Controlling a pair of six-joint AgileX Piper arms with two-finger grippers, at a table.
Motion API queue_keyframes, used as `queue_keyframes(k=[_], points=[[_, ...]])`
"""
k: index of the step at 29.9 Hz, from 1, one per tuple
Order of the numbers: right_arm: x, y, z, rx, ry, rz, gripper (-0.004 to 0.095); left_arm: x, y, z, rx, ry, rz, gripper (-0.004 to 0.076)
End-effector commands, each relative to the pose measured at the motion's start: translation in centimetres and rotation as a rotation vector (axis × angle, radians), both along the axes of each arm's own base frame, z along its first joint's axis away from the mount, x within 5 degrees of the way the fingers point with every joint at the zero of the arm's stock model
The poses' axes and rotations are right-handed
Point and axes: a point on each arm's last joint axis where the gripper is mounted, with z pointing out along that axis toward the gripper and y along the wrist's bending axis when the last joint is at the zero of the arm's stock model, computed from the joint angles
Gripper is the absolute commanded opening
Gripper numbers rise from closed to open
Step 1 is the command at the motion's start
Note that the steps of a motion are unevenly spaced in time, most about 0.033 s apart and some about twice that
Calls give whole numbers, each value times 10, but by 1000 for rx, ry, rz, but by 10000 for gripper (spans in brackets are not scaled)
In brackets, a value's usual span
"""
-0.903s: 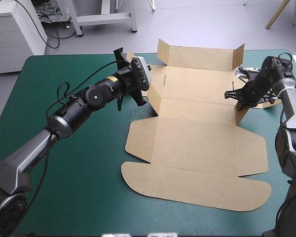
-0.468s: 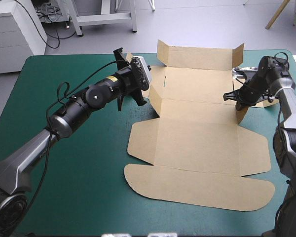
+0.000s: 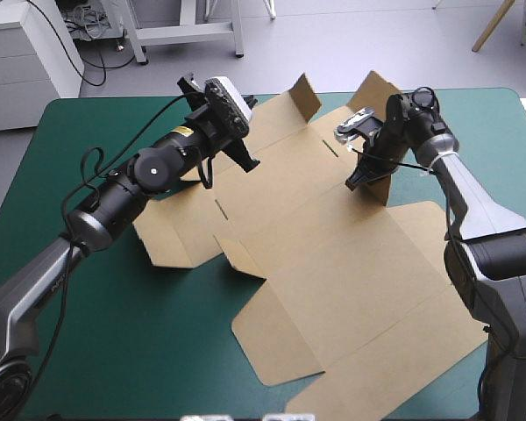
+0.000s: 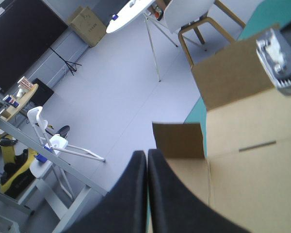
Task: Fold the box
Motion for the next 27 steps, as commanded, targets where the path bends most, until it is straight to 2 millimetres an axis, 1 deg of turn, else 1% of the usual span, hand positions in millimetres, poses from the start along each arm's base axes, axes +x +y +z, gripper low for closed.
queue_keyframes(k=[1, 3, 8, 10, 14, 15, 18, 22, 27], points=[[-8, 9, 33, -31, -112, 113, -20, -17, 29, 47, -188, -58, 63, -10], [-10, 17, 33, -43, -117, 170, -20, -21, 44, 56, -229, -36, 65, -10], [-15, 40, 34, -81, -153, 341, -20, -34, 82, 69, -235, 17, 74, -10], [-17, 51, 34, -96, -178, 413, -20, -40, 94, 71, -223, 51, 96, -10], [-21, 72, 36, -123, -240, 547, -20, -57, 114, 71, -142, 107, 187, -10], [-22, 77, 37, -126, -252, 564, -20, -63, 118, 70, -132, 110, 214, -10], [-28, 94, 38, -132, -281, 621, -20, -80, 125, 65, -186, 152, 267, -10], [-35, 114, 39, -133, -322, 686, -20, -104, 131, 57, -264, 178, 288, -10], [-42, 133, 41, -130, -375, 747, -20, -134, 141, 45, -302, 179, 336, -10]])
